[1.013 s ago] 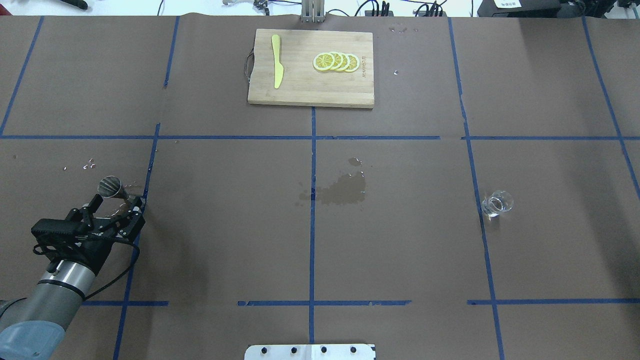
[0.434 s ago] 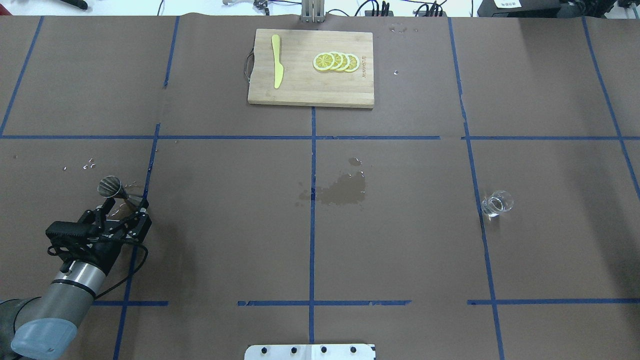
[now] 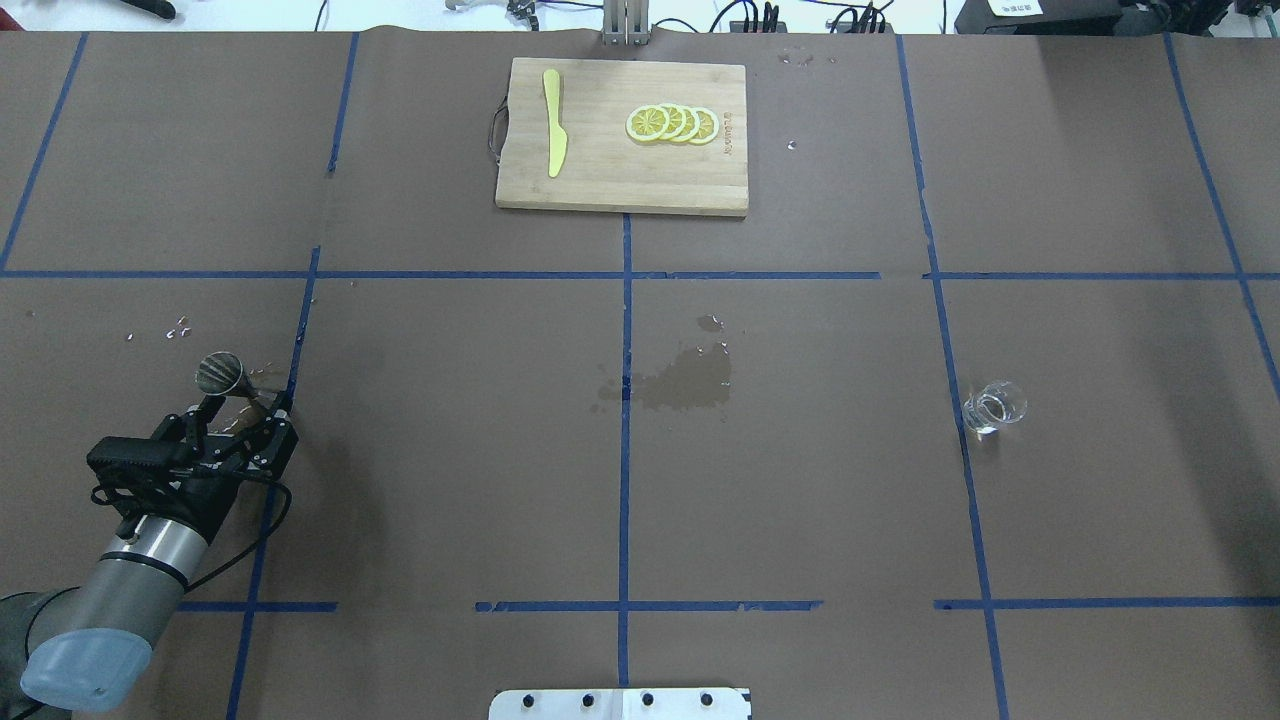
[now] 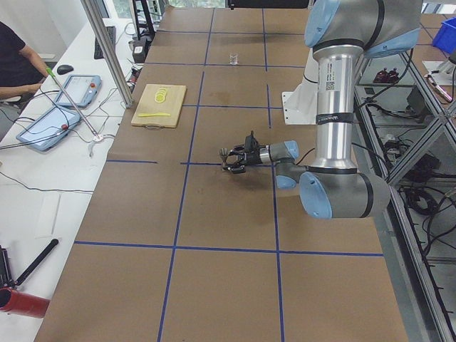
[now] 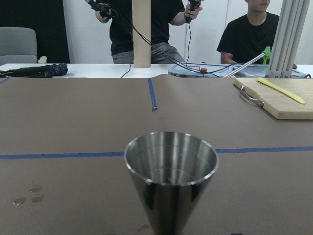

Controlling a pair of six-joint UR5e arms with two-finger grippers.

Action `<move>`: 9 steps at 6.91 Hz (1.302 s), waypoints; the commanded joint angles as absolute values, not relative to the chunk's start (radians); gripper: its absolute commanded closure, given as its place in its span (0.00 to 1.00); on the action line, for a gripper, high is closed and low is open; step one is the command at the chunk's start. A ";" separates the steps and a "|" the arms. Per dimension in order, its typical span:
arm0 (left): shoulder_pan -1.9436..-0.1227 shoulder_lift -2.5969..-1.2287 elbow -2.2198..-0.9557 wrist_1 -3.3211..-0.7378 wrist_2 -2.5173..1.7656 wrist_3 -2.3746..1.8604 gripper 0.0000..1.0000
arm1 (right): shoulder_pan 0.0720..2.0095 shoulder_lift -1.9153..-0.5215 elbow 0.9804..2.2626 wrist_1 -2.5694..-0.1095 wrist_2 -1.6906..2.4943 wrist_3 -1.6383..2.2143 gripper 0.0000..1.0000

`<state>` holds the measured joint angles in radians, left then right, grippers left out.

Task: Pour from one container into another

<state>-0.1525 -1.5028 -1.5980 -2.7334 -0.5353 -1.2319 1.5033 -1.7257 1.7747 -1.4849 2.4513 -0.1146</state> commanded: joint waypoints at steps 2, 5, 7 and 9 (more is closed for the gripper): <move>-0.166 -1.503 -1.595 -2.735 -0.535 -1.230 0.26 | 1.503 -1.726 1.775 -1.485 2.451 -0.120 0.00; -0.163 -1.512 -1.595 -2.737 -0.535 -1.229 0.46 | 1.503 -1.726 1.775 -1.485 2.450 -0.118 0.00; -0.164 -1.511 -1.592 -2.737 -0.534 -1.227 0.76 | 1.503 -1.726 1.775 -1.483 2.450 -0.118 0.00; -0.164 -1.509 -1.594 -2.737 -0.531 -1.226 1.00 | 1.503 -1.726 1.775 -1.483 2.450 -0.118 0.00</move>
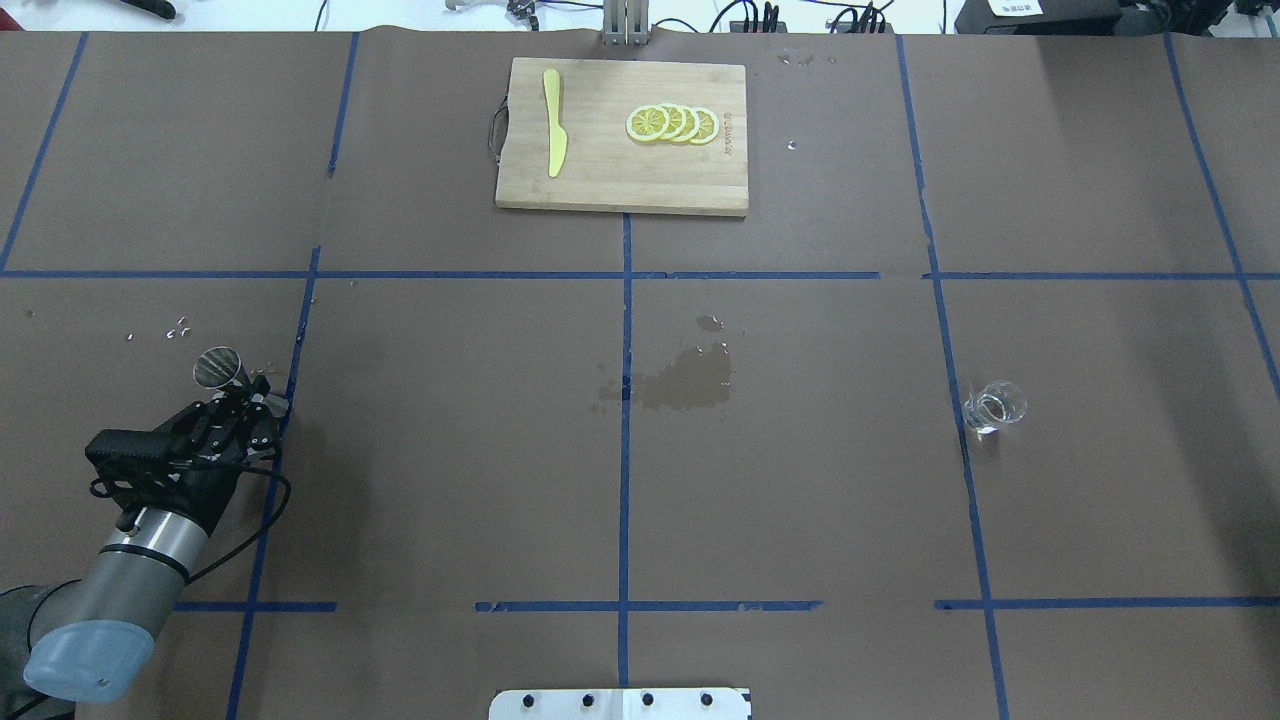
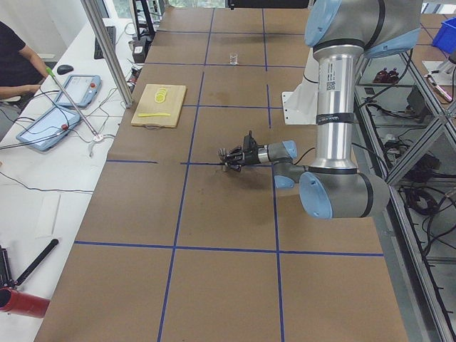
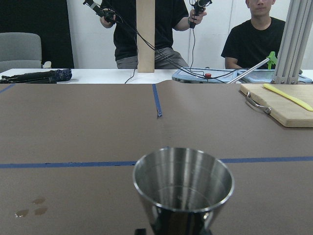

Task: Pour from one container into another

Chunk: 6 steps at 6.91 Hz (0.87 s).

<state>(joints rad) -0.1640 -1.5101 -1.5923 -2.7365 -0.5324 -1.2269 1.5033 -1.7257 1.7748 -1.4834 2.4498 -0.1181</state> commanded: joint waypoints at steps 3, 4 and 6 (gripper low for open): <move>-0.173 -1.511 -1.634 -2.738 -0.528 -1.172 1.00 | 1.470 -1.723 1.810 -1.482 2.450 -0.080 0.00; -0.173 -1.514 -1.650 -2.738 -0.528 -1.170 1.00 | 1.427 -1.721 1.881 -1.477 2.445 0.051 0.00; -0.172 -1.514 -1.674 -2.743 -0.531 -1.170 1.00 | 1.297 -1.739 1.896 -1.114 2.400 0.415 0.00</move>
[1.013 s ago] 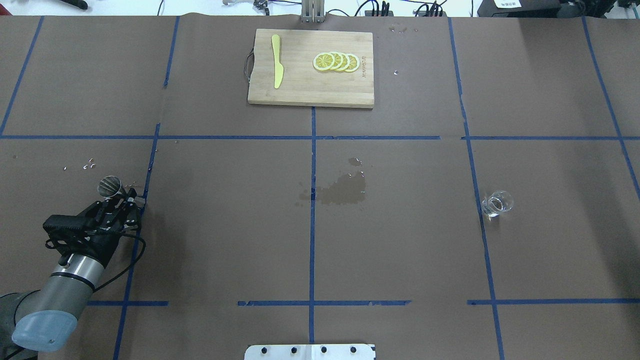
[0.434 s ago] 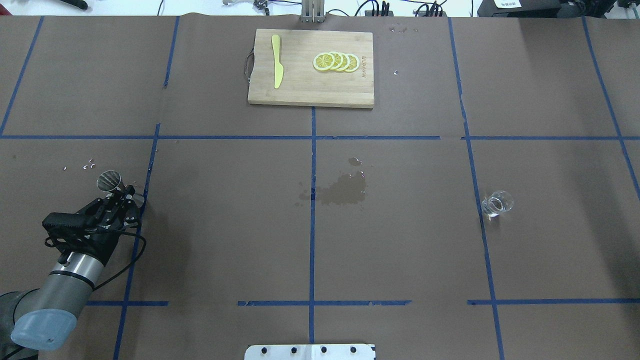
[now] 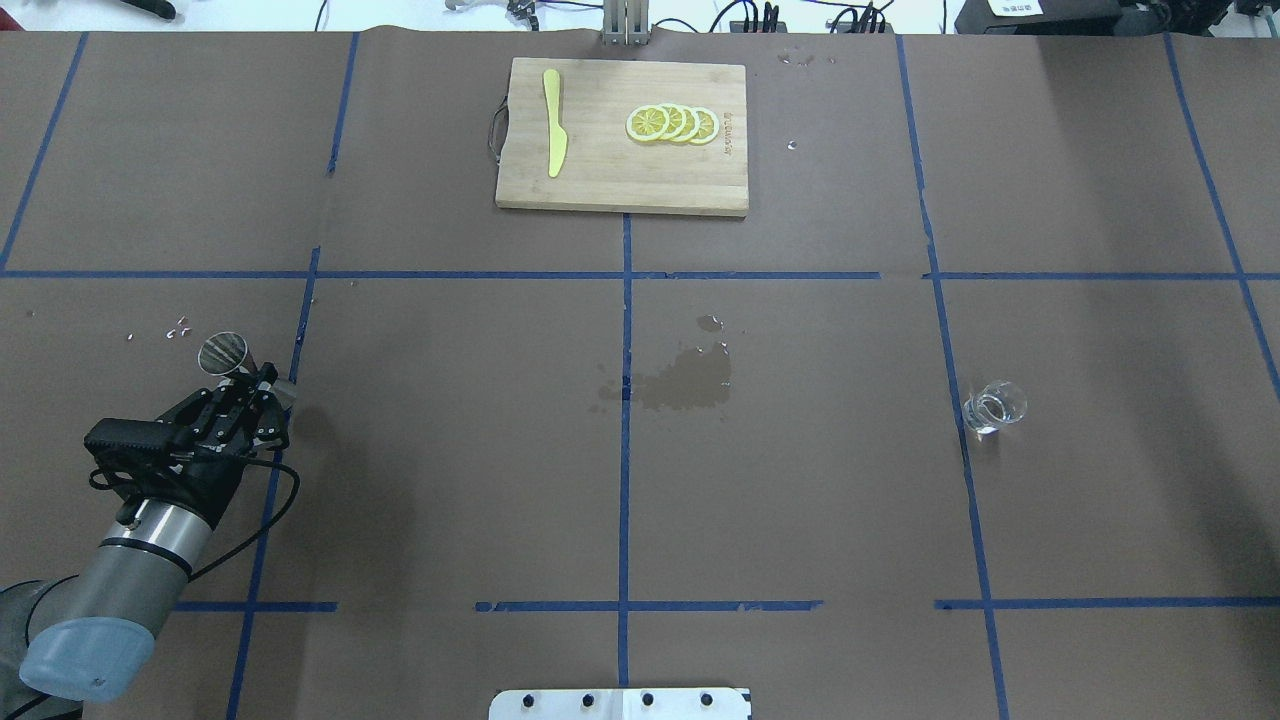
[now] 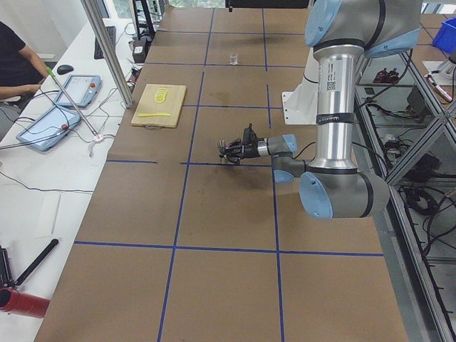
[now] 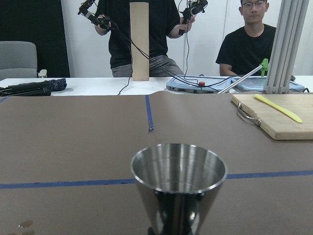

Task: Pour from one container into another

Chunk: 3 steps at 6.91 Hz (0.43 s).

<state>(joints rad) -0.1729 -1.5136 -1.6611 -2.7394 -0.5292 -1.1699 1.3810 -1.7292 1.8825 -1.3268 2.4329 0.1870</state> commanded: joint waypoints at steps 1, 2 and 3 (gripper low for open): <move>-0.172 -1.517 -1.675 -2.755 -0.532 -1.169 1.00 | 1.184 -1.756 1.896 -0.890 2.299 0.680 0.00; -0.172 -1.522 -1.674 -2.755 -0.534 -1.169 1.00 | 1.055 -1.785 1.901 -0.718 2.151 0.853 0.00; -0.170 -1.526 -1.674 -2.755 -0.534 -1.169 1.00 | 0.949 -1.805 1.926 -0.642 2.044 0.968 0.00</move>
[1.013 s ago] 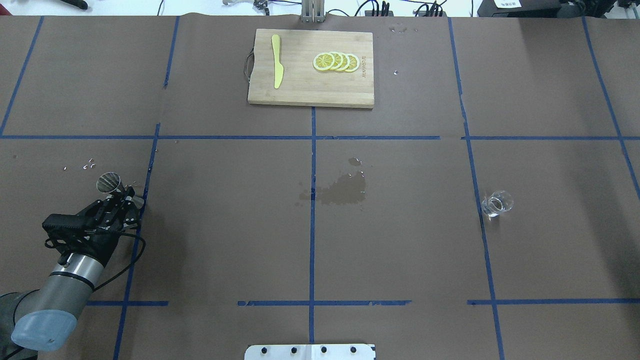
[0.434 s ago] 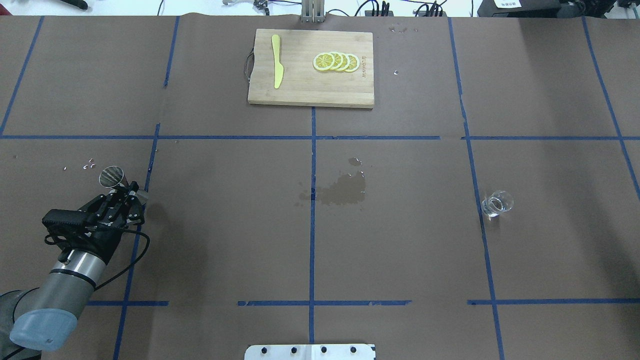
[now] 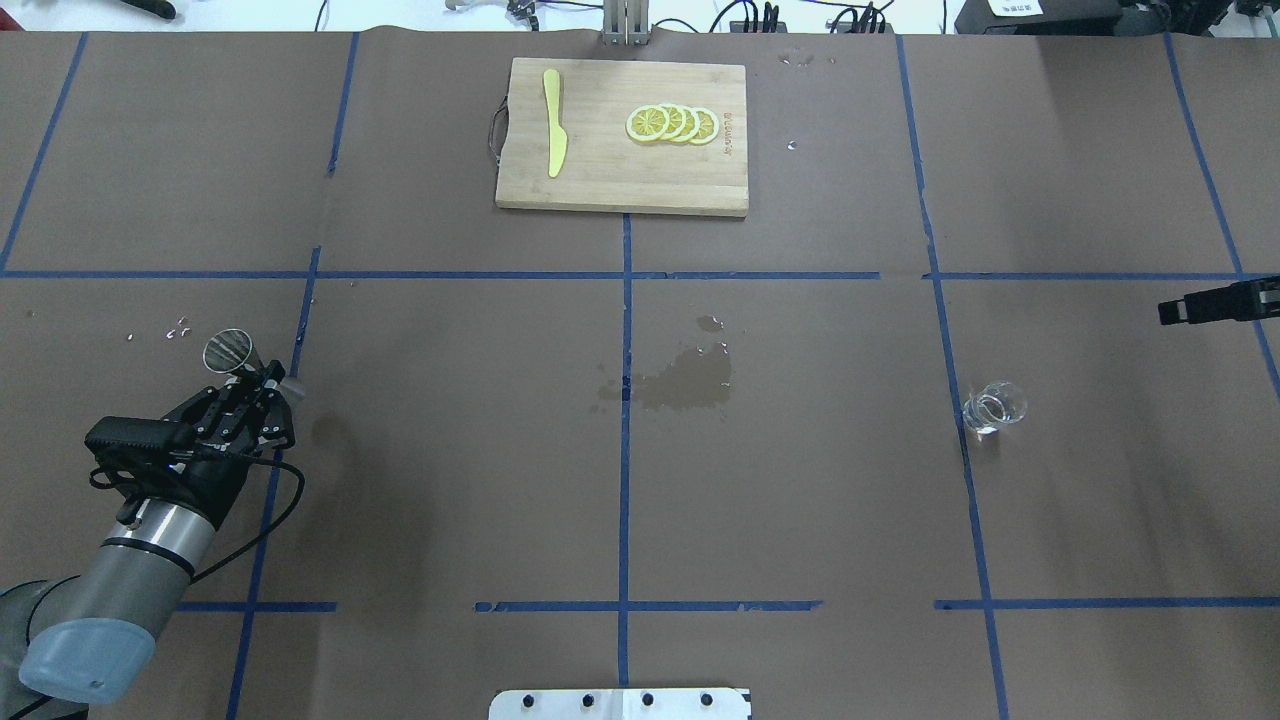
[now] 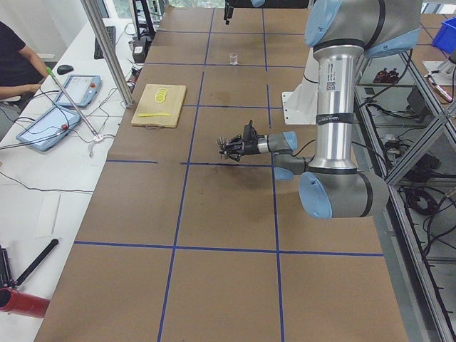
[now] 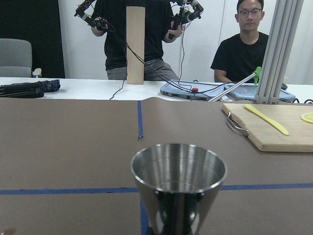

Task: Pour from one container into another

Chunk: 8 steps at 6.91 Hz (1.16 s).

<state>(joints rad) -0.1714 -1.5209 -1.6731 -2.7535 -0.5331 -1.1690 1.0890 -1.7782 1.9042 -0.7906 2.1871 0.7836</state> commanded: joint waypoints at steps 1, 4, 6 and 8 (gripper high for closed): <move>-0.170 -1.543 -1.674 -2.755 -0.534 -1.169 1.00 | 0.887 -1.848 1.983 -0.594 1.940 1.056 0.00; -0.170 -1.575 -1.674 -2.752 -0.535 -1.167 1.00 | 0.813 -1.942 2.026 -0.480 1.739 1.085 0.00; -0.170 -1.582 -1.674 -2.747 -0.535 -1.167 1.00 | 0.602 -1.985 2.034 -0.480 1.408 1.085 0.00; -0.172 -1.607 -1.674 -2.741 -0.534 -1.158 1.00 | 0.286 -2.002 2.036 -0.488 0.939 1.167 0.00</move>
<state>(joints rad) -0.1705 -1.5939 -1.6736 -2.7434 -0.5344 -1.1642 0.4890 -1.9902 2.0341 -0.4830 1.2469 1.1283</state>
